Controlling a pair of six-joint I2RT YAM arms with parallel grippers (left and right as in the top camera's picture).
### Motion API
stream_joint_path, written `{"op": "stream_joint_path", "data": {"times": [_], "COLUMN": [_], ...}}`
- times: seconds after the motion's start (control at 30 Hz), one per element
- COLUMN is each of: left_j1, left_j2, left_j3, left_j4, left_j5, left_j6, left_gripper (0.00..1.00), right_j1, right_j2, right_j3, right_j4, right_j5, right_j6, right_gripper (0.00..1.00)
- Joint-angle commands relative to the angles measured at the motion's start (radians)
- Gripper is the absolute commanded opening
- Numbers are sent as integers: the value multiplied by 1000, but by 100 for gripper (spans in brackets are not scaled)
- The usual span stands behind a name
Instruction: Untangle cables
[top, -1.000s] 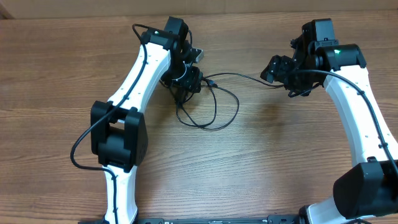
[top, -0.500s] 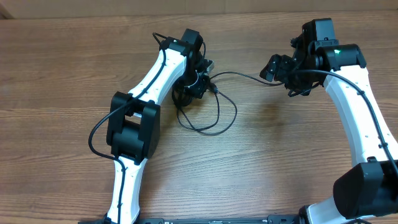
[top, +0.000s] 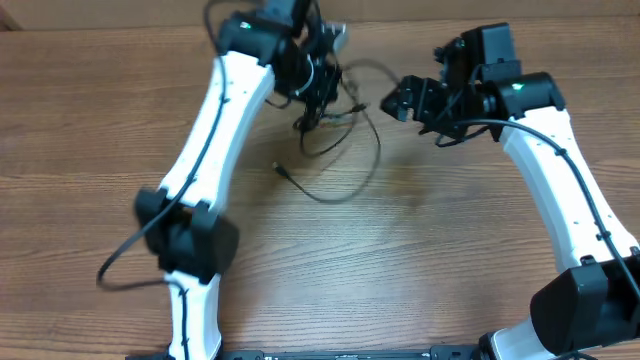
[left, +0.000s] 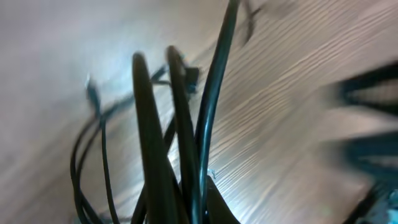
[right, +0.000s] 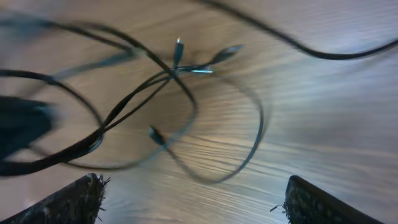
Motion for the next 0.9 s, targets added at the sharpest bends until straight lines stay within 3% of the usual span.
{"op": "stream_joint_path", "data": {"times": [0.0, 0.2, 0.53, 0.77, 0.87], "left_j1": [0, 0, 20, 29, 63], "left_j2": [-121, -167, -166, -167, -170], "left_j3": [53, 53, 53, 53, 55], "left_j4": [20, 34, 98, 145, 145], "left_j5": [80, 80, 116, 361, 457], "left_j6": [-33, -60, -158, -166, -167], "left_gripper": [4, 4, 4, 4, 4], "right_j1": [29, 66, 146, 164, 161], "right_j2": [-5, -5, -3, 21, 32], "right_j3": [-4, -5, -5, -7, -13], "right_j4": [67, 212, 308, 265, 244], "right_j5": [-145, -214, -269, 62, 153], "right_j6": [1, 144, 193, 565, 599], "right_gripper": [91, 90, 90, 90, 90]}}
